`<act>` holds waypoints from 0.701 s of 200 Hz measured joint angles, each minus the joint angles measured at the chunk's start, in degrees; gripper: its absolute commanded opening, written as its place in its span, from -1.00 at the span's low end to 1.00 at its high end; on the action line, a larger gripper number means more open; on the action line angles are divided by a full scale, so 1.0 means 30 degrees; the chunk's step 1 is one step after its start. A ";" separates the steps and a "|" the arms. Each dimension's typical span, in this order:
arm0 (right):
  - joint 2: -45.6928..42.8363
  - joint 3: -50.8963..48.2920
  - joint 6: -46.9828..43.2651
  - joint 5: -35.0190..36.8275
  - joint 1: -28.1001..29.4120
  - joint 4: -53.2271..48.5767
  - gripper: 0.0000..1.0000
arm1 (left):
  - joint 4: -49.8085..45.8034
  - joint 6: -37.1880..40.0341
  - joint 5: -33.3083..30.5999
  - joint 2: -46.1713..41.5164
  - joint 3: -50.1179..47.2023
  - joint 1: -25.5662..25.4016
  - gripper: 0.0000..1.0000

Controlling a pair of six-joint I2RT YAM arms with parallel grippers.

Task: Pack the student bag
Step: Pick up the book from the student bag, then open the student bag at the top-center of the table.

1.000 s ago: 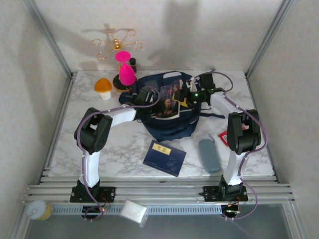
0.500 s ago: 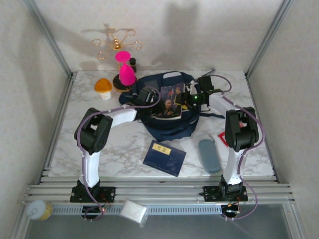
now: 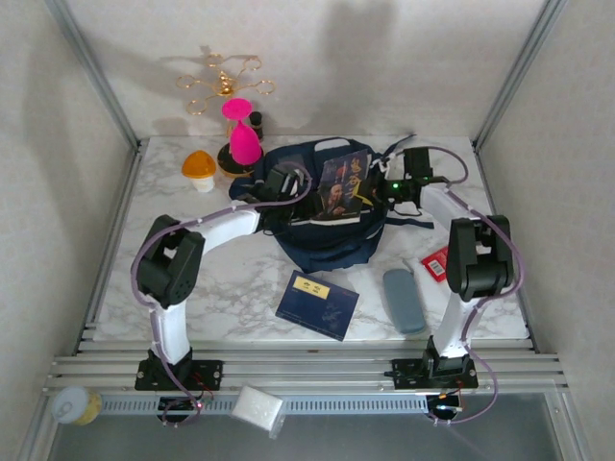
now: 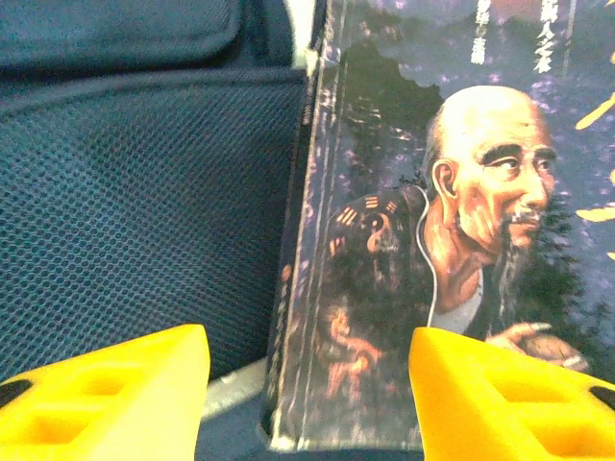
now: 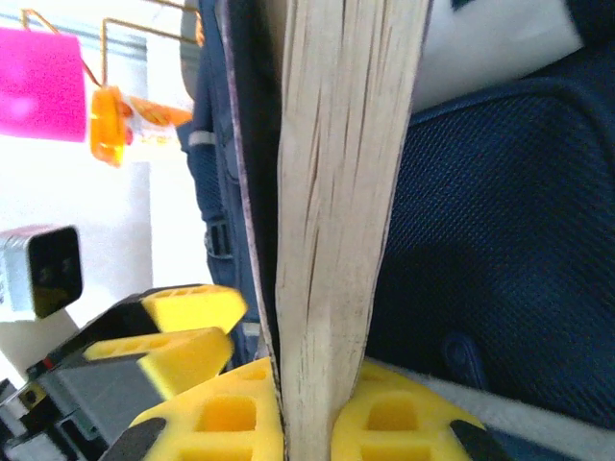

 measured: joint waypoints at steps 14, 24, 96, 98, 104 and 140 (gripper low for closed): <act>-0.1042 -0.0415 0.0532 -0.0066 -0.0590 0.0124 -1.00 | -0.0350 0.0911 -0.0350 -0.1202 -0.0022 -0.0175 0.23; -0.1996 -0.0794 0.0962 -0.0153 -0.1173 0.0270 -1.00 | -0.0576 0.1668 -0.0583 -0.2069 -0.0022 -0.0444 0.26; -0.6703 -0.2492 0.2033 0.0525 -0.5909 -0.0160 -1.00 | -0.3432 0.7621 -0.1297 -0.2193 0.1829 -0.5289 0.34; -0.6776 -0.2601 0.2084 0.0546 -0.6011 -0.0160 -1.00 | -0.3461 0.7759 -0.1333 -0.2091 0.1916 -0.5362 0.34; -0.6929 -0.2922 0.2193 0.0554 -0.6309 -0.0175 -1.00 | -0.3716 0.8102 -0.1370 -0.1654 0.2339 -0.5690 0.34; -0.6994 -0.4517 0.2885 0.0758 -0.7468 -0.0160 -1.00 | -0.5836 0.9959 -0.2215 0.1588 0.5661 -0.6761 0.32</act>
